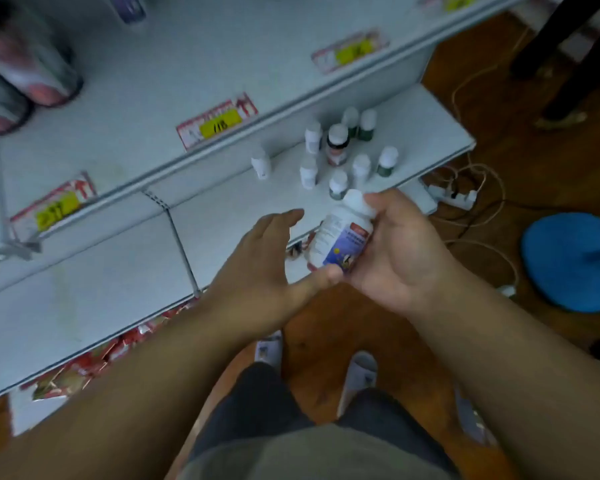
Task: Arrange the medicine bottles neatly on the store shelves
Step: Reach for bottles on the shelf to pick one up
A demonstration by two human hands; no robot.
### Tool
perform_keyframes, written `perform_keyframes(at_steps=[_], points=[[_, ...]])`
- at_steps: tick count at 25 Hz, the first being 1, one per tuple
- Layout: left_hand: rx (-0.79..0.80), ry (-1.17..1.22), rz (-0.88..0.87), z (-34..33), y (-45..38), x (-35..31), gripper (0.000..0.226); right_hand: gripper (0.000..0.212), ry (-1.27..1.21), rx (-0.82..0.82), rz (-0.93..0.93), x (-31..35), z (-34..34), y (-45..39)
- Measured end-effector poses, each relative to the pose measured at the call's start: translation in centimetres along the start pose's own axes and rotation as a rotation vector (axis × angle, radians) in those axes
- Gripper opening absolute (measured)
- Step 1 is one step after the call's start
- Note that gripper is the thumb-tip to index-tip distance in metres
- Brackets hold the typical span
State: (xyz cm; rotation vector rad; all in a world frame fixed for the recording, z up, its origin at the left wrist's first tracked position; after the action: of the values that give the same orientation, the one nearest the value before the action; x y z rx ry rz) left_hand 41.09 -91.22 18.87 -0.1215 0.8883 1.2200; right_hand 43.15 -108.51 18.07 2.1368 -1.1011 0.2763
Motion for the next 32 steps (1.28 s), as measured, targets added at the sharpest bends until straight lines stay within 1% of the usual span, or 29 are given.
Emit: perform_keyframes(at_steps=[2,4,5,8,9,10,12,14,15,17,19,22,24,26,28,32], points=[[-0.067,-0.010,-0.044,1.8,1.2,-3.3,0.096,0.046,0.146,0.013,0.045,3.4,-2.4,3.3],[-0.110,-0.031,-0.066,3.7,1.4,-5.3,0.092,0.043,0.273,0.008,0.136,6.1,-4.6,4.7],[-0.139,-0.035,-0.078,4.8,1.5,-6.2,0.090,0.046,0.352,-0.002,0.185,7.4,-6.1,5.1],[-0.197,-0.066,-0.098,8.3,1.0,-7.2,0.091,0.070,0.540,-0.050,0.292,10.2,-10.4,4.2],[-0.218,-0.075,-0.096,9.5,0.5,-7.1,0.092,0.074,0.616,-0.071,0.317,11.0,-11.7,3.4],[-0.251,-0.084,-0.093,10.7,-0.1,-6.7,0.093,0.072,0.696,-0.080,0.332,11.6,-12.9,2.4],[-0.317,-0.126,-0.081,12.8,-1.8,-4.9,0.095,0.051,0.827,-0.101,0.354,12.4,-14.4,-0.4],[-0.323,-0.176,-0.004,14.7,-3.6,-2.8,0.093,0.031,0.921,-0.094,0.402,12.9,-15.5,-3.5],[-0.317,-0.185,0.040,15.5,-4.4,-1.7,0.090,0.028,0.959,-0.074,0.427,13.1,-16.1,-5.2],[-0.355,-0.209,0.111,17.4,-6.3,0.1,0.085,0.033,1.055,-0.059,0.462,13.8,-17.6,-8.9],[-0.429,-0.208,0.187,19.2,-8.1,1.3,0.084,0.038,1.180,-0.055,0.448,14.4,-19.0,-12.7],[-0.611,-0.332,0.247,21.7,-10.6,2.0,0.083,0.033,1.386,-0.003,0.445,15.7,-20.8,-18.3],[-0.689,-0.410,0.282,23.3,-12.2,2.7,0.082,0.032,1.530,0.032,0.456,16.3,-22.1,-21.7],[-0.688,-0.437,0.322,24.5,-13.5,3.4,0.083,0.029,1.670,0.064,0.466,16.7,-23.1,-24.3],[-0.637,-0.434,0.350,25.4,-14.3,4.2,0.085,0.028,1.761,0.092,0.475,16.7,-23.6,-26.2],[-0.582,-0.409,0.382,25.8,-14.8,4.7,0.087,0.030,1.818,0.136,0.476,16.2,-24.0,-28.7]])
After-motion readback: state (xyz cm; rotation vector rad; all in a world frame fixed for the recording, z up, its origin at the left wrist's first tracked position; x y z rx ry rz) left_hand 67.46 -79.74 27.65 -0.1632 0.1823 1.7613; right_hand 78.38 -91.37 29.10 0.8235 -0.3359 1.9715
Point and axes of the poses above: each hand's wrist, its own y-axis away from the middle knuckle, its own z-axis out of the back of the hand, x = y × z, the point moved 1 cm from there along -y, towards the middle knuckle, and after that the axes turned 10 degrees about x, right-handed, at the moved point
